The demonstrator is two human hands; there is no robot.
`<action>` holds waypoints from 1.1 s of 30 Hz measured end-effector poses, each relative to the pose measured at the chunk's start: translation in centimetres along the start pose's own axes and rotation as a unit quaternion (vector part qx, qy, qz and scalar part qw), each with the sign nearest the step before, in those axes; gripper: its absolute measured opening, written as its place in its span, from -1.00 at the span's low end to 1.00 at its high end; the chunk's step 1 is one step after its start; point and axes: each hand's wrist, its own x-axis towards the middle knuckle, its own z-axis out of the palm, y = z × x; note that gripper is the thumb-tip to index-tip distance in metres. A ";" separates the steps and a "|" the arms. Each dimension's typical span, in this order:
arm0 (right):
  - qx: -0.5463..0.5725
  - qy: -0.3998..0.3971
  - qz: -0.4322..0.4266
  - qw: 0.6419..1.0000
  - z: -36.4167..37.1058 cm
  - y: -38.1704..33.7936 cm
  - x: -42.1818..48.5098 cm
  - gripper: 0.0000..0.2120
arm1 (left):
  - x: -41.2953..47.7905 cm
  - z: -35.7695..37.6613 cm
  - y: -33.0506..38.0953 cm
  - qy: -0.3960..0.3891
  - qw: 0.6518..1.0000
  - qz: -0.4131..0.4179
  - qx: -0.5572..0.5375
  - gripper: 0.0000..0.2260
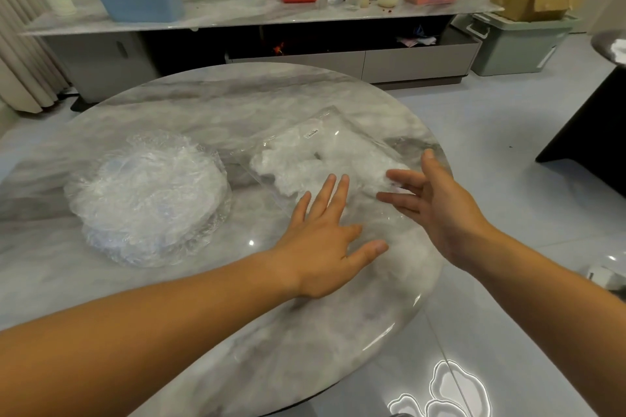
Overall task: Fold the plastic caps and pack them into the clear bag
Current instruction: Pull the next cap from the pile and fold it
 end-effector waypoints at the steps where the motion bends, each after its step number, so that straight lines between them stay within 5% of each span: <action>1: 0.012 -0.009 0.000 1.000 0.2 -0.1 0.0 -0.42 | 0.1 0.0 0.0 -0.004 1.000 -0.016 -0.004 -0.24; 4: 0.033 -0.018 0.013 0.999 0.6 -0.2 0.3 -0.39 | -0.2 0.1 -0.2 -0.005 0.998 -0.056 -0.029 -0.09; 18: 0.218 -0.143 0.088 0.961 5.2 -1.3 1.1 -0.10 | -3.7 0.1 -3.4 0.016 0.985 -0.024 -0.172 -0.12; 26: 0.221 -0.120 0.106 0.962 8.8 -0.7 3.4 -0.13 | -5.0 0.0 -5.3 0.028 0.980 0.014 -0.194 -0.22; 33: 0.302 -0.021 0.127 0.944 9.7 -0.8 3.8 -0.33 | -5.9 0.0 -7.1 0.005 0.974 0.015 -0.225 -0.22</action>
